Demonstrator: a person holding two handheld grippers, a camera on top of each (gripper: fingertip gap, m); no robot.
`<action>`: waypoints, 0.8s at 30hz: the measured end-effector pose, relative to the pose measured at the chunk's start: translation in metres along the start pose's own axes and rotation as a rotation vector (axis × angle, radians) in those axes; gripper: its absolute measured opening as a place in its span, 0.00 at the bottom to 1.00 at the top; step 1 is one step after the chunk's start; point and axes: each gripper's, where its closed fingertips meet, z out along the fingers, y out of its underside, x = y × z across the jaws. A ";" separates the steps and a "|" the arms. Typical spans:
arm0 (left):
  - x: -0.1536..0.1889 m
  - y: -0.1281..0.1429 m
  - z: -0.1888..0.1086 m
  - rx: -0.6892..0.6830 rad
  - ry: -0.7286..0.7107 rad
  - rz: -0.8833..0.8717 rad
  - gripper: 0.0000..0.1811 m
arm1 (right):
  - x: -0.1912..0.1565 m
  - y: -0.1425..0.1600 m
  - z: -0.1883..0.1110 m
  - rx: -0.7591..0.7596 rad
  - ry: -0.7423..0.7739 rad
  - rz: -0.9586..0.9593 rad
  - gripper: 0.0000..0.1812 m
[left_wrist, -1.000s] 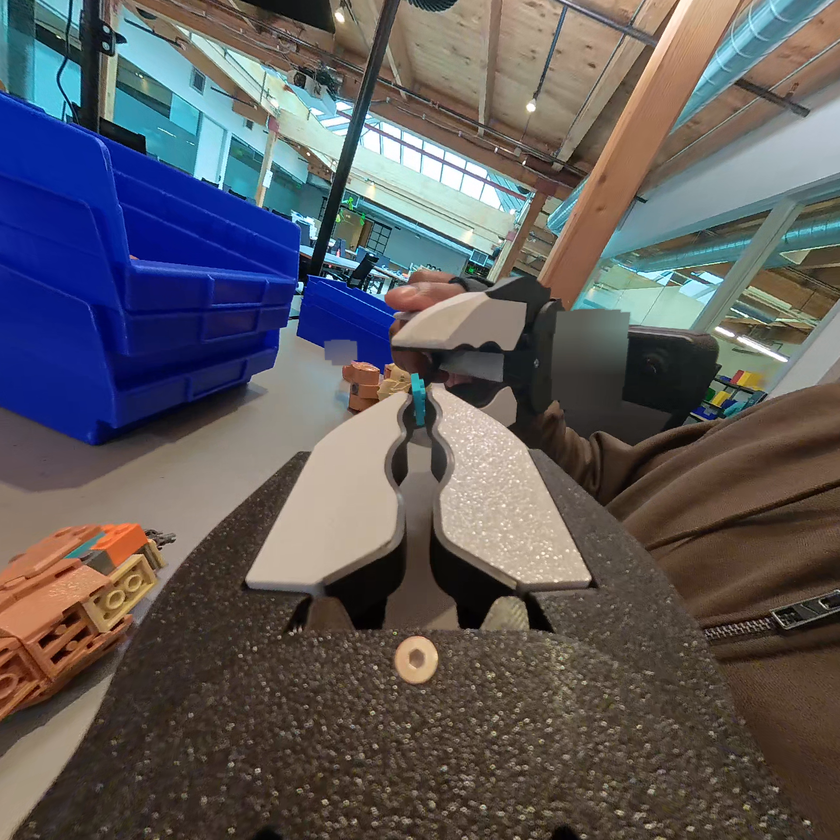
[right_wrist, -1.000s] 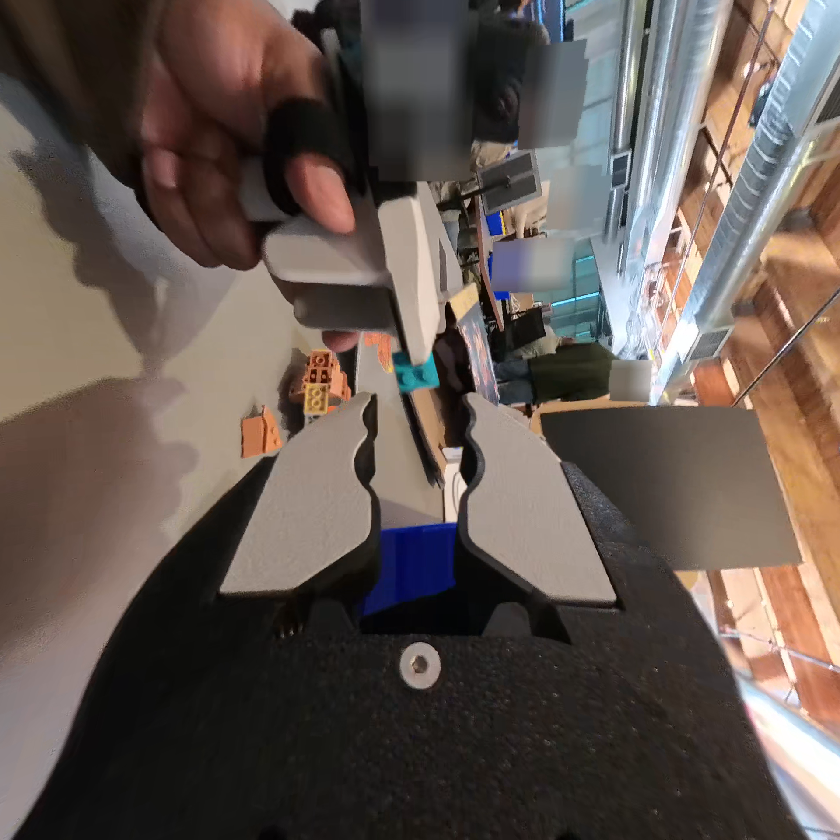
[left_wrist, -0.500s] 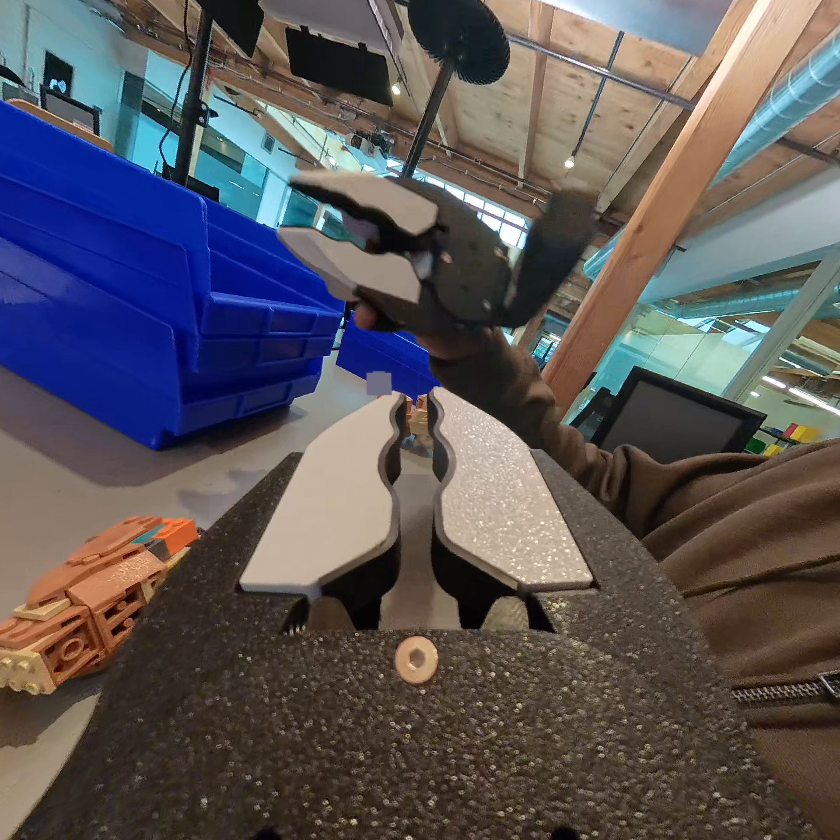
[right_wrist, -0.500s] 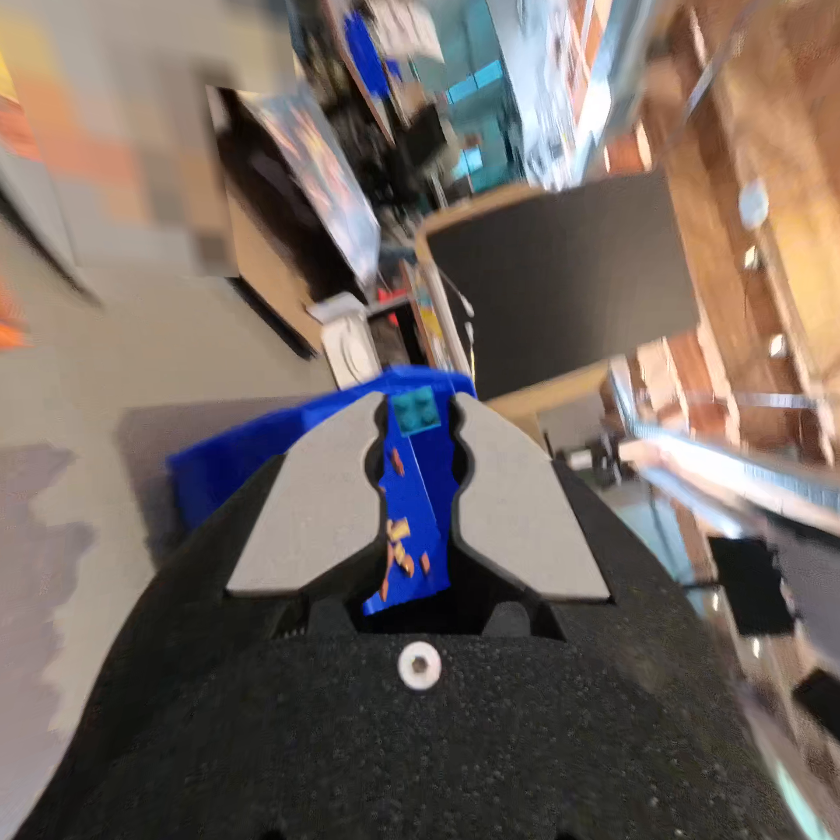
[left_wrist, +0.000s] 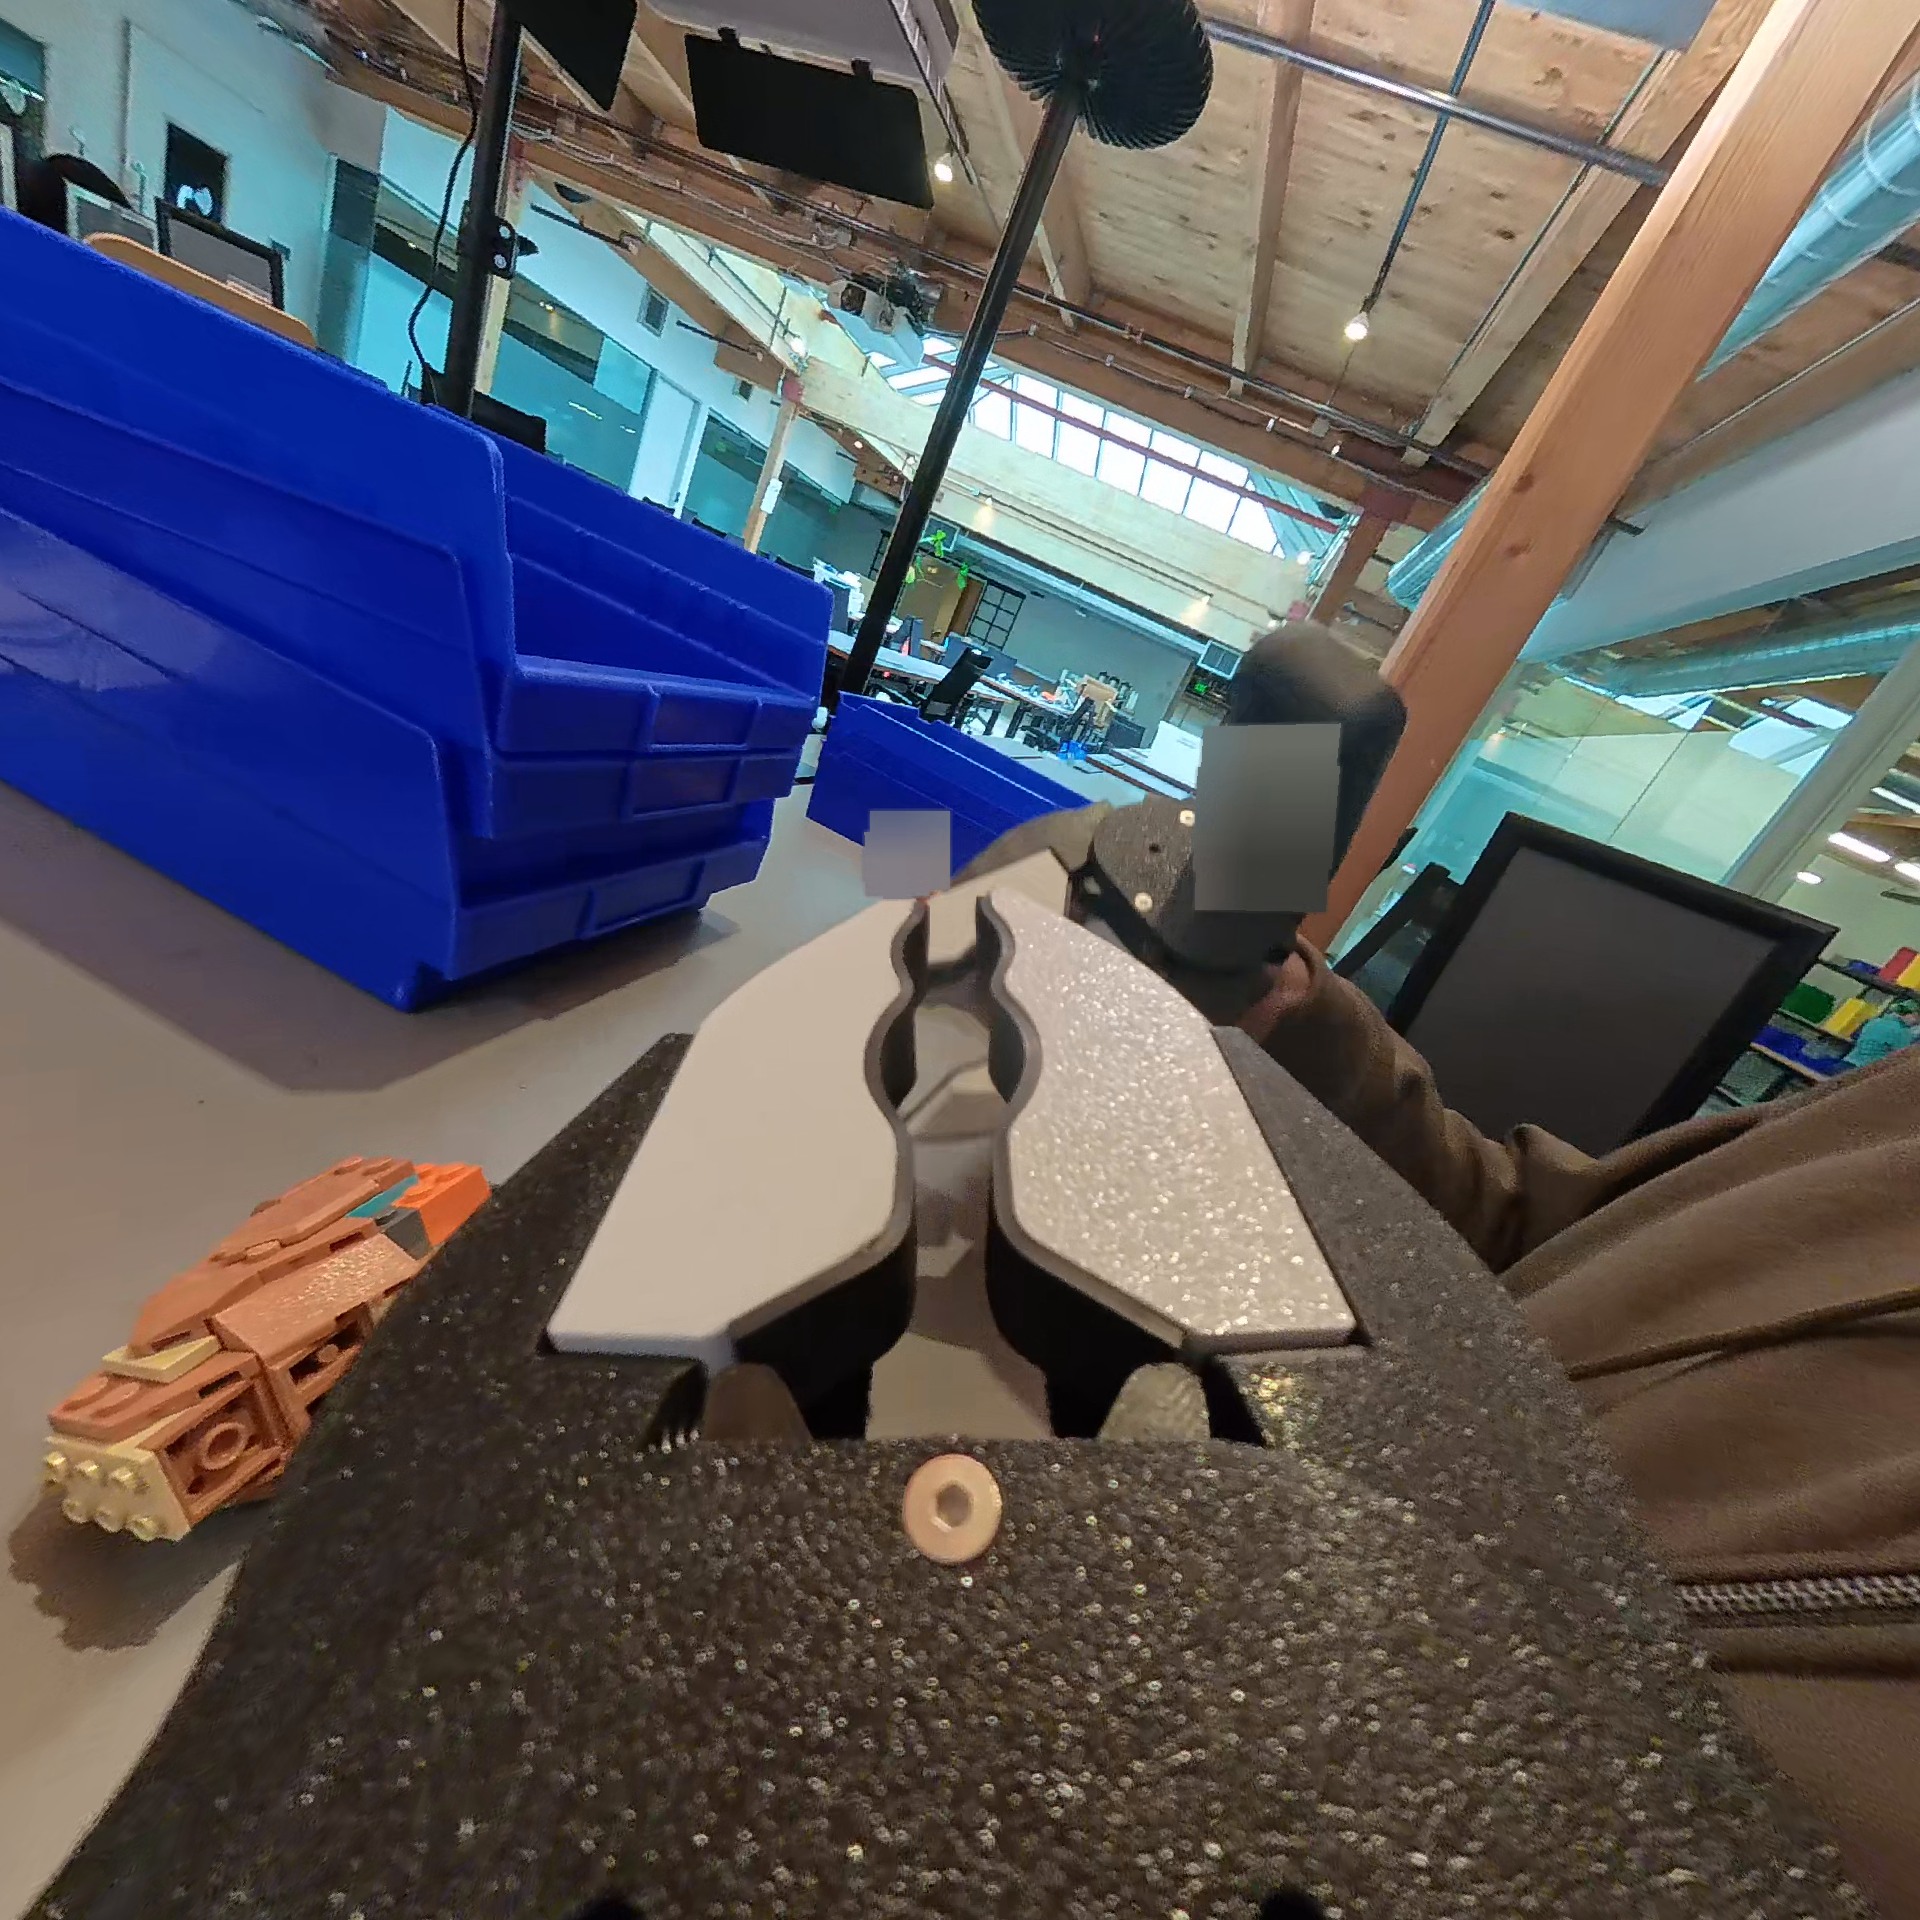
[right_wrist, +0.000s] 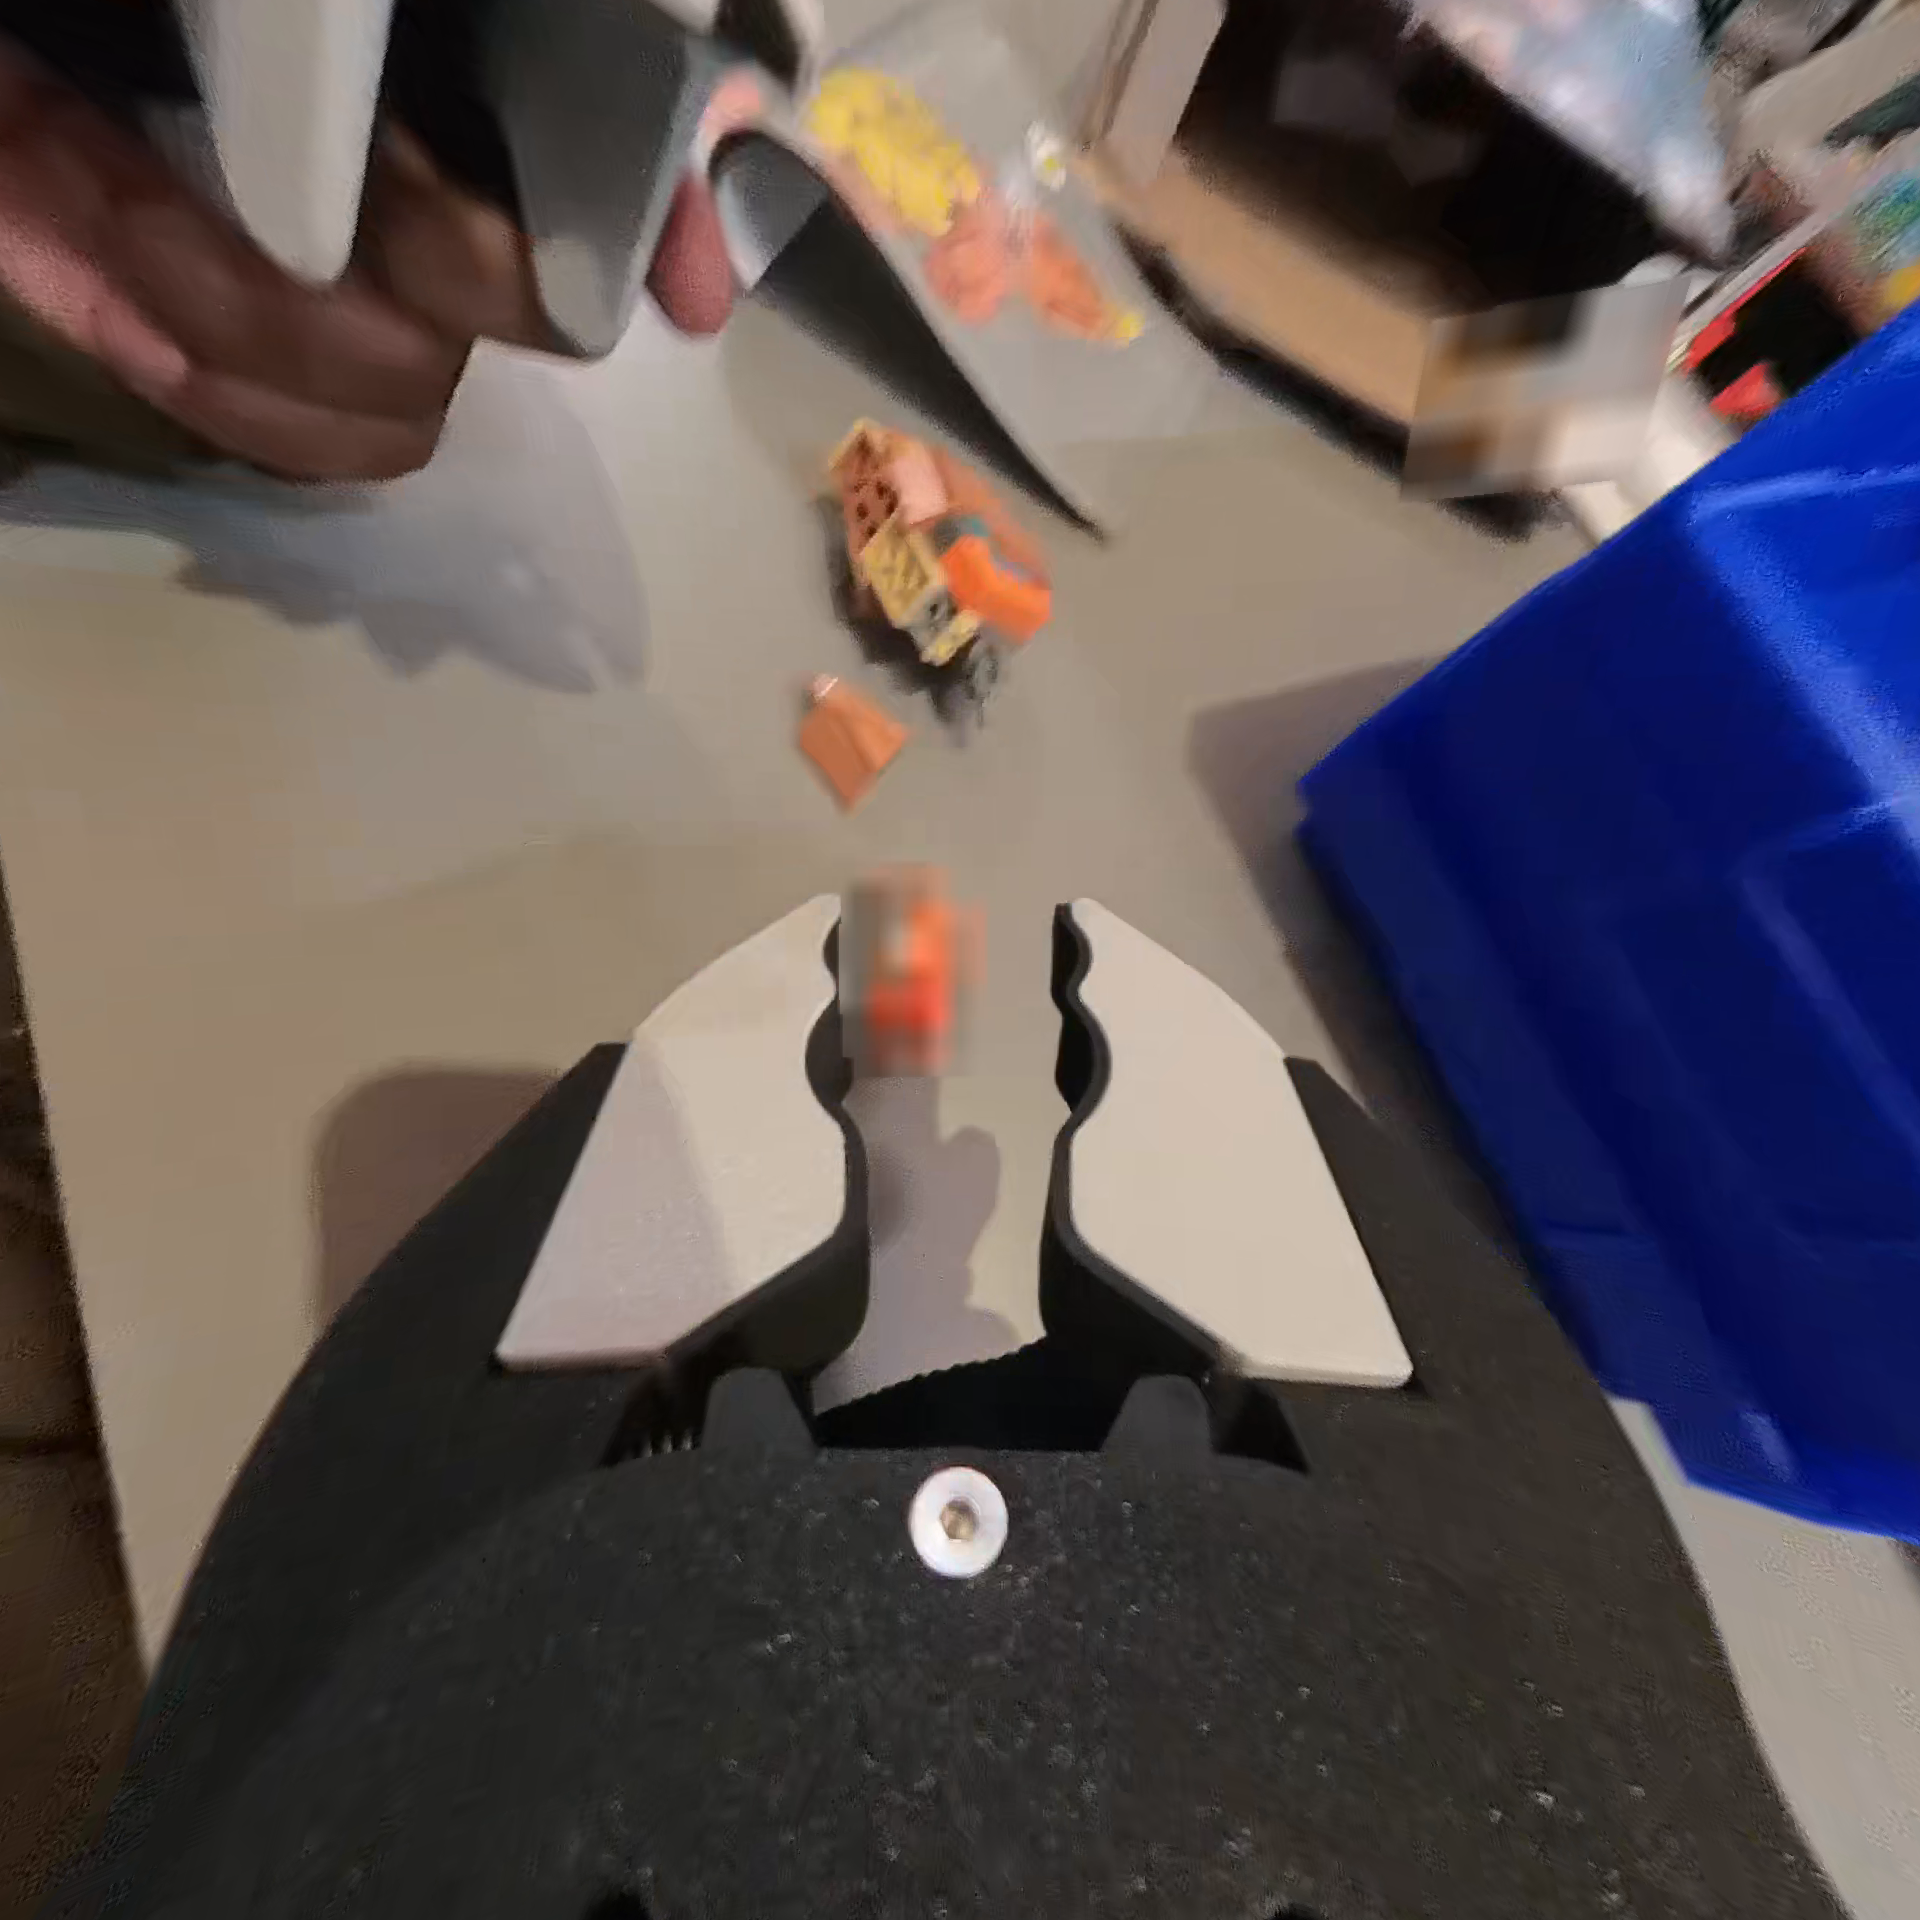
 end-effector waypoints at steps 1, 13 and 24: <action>0.000 0.001 0.000 -0.004 -0.005 0.009 0.05 | -0.007 0.007 0.004 -0.030 -0.021 0.018 0.20; 0.001 0.016 0.006 -0.103 -0.027 0.075 0.05 | -0.007 0.038 0.043 -0.192 -0.004 0.024 0.14; -0.007 0.034 0.011 -0.214 -0.130 0.218 0.11 | -0.002 -0.061 -0.012 0.413 0.541 -0.613 0.14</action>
